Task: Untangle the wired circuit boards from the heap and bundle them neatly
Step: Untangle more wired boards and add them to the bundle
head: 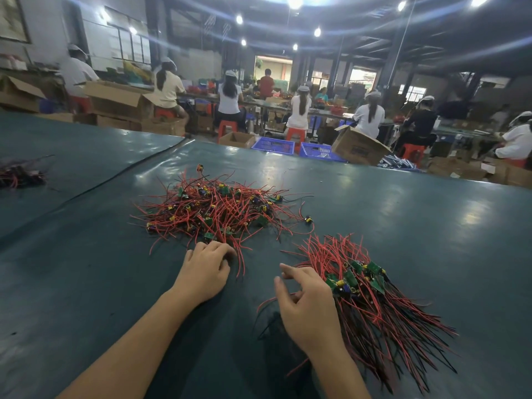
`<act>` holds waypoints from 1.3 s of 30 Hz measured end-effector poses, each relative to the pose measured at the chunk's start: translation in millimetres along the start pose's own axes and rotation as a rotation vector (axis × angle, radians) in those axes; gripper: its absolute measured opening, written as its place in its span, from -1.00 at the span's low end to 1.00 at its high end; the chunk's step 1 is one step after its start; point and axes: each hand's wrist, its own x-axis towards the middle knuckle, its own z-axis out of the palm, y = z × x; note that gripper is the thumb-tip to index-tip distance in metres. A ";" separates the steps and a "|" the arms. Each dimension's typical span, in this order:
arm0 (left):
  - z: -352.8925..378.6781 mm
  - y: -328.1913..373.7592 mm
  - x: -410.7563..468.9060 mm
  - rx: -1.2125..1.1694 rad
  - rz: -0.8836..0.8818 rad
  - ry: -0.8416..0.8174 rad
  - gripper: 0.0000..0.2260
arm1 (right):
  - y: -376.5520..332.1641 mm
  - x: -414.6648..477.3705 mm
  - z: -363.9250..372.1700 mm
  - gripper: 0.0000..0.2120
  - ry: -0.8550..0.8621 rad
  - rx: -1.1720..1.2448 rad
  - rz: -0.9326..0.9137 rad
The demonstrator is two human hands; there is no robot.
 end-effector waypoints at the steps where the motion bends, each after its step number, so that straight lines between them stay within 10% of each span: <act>1: -0.2 0.7 -0.7 -0.023 0.007 0.044 -0.89 | 0.4 -0.1 0.7 -0.72 -0.004 0.019 -0.001; 13: -11.0 35.5 -20.0 -0.489 0.338 0.535 -0.74 | -1.3 2.6 7.1 -0.85 0.006 0.191 0.039; 23: -4.8 76.0 -42.9 -0.611 0.577 0.335 -0.32 | -15.2 3.7 1.5 -0.78 0.019 0.648 0.188; 39: -8.7 82.2 -40.5 -0.753 0.290 0.440 -0.89 | -14.8 5.1 1.8 -0.78 0.197 0.636 0.240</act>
